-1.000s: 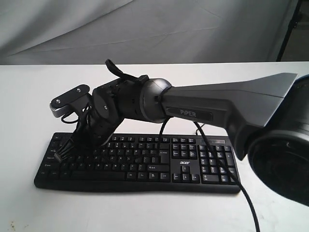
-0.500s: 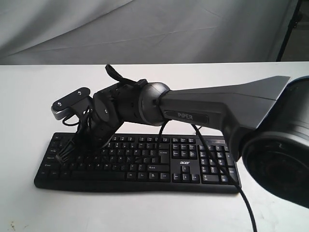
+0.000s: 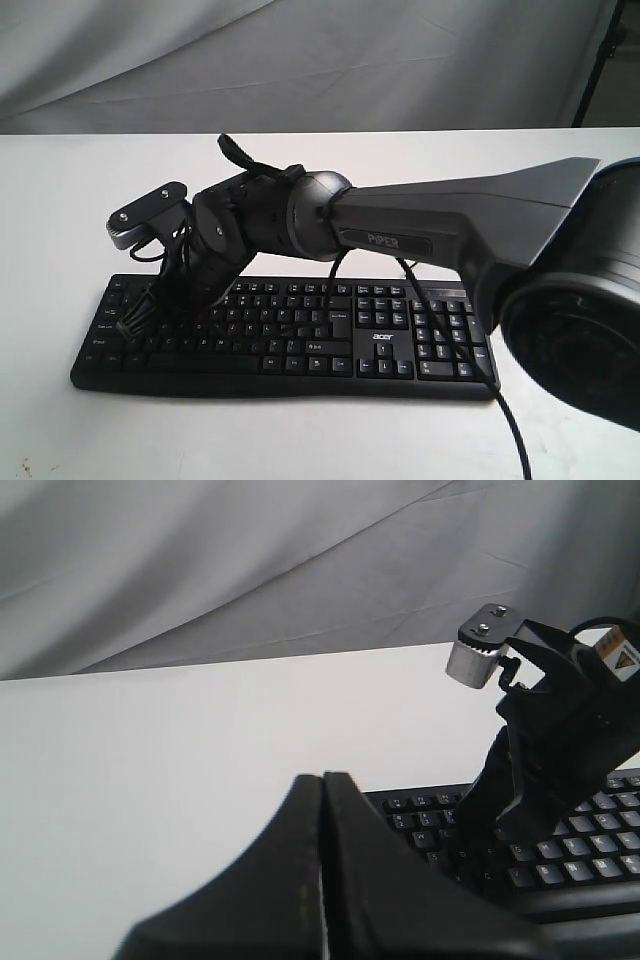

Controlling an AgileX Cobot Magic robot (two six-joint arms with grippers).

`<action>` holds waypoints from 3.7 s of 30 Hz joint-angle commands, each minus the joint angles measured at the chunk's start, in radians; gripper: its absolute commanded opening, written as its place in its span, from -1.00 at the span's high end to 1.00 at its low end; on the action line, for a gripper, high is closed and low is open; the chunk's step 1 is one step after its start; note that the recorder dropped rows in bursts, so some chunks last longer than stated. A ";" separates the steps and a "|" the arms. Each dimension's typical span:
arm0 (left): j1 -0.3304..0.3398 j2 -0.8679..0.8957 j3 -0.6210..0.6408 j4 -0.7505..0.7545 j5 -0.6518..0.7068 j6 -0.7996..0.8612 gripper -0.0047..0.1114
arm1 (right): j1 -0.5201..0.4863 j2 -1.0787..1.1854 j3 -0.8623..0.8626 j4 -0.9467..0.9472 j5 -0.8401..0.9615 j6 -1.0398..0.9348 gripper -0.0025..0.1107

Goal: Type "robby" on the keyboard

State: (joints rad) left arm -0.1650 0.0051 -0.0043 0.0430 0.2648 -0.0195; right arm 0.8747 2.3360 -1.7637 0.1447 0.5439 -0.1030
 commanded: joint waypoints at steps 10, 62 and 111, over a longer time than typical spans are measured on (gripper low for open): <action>-0.006 -0.005 0.004 0.005 0.001 -0.003 0.92 | -0.005 -0.006 -0.005 -0.010 0.023 0.002 0.96; -0.006 -0.005 0.004 0.005 0.001 -0.003 0.92 | -0.099 -0.298 0.460 -0.005 -0.186 0.010 0.96; -0.006 -0.005 0.004 0.005 0.001 -0.003 0.92 | -0.110 -0.323 0.458 -0.021 -0.167 0.006 0.96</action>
State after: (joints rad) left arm -0.1650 0.0051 -0.0043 0.0430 0.2648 -0.0195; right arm 0.7735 2.0401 -1.3074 0.1363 0.3612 -0.0985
